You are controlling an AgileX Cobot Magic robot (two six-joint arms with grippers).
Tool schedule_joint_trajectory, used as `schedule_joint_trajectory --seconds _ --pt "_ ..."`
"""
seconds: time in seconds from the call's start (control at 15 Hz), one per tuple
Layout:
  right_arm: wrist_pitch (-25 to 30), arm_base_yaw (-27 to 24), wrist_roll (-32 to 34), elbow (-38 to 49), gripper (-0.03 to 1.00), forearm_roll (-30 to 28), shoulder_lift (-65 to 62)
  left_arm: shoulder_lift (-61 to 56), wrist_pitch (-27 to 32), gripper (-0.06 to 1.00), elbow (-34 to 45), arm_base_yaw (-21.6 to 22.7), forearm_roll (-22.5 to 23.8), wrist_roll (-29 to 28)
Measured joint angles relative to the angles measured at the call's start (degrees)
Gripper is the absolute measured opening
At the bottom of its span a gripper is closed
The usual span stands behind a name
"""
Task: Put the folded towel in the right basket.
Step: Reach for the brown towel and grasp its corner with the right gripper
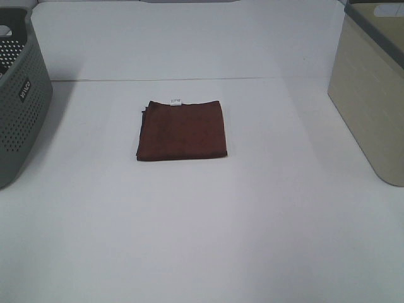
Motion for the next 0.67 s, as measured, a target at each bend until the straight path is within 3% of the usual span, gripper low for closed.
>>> schedule_joint_trajectory --seconds 0.2,0.47,0.67 --pt "4.6 0.0 -6.4 -7.6 0.96 11.2 12.5 0.0 0.0 0.88 0.0 0.0 0.0 0.0" --pt "5.9 0.3 -14.3 -9.7 0.96 24.5 25.4 0.0 0.0 0.88 0.0 0.0 0.0 0.0" --pt "4.3 3.4 -17.1 -9.8 0.96 28.0 30.9 0.0 0.0 0.88 0.0 0.0 0.0 0.0"
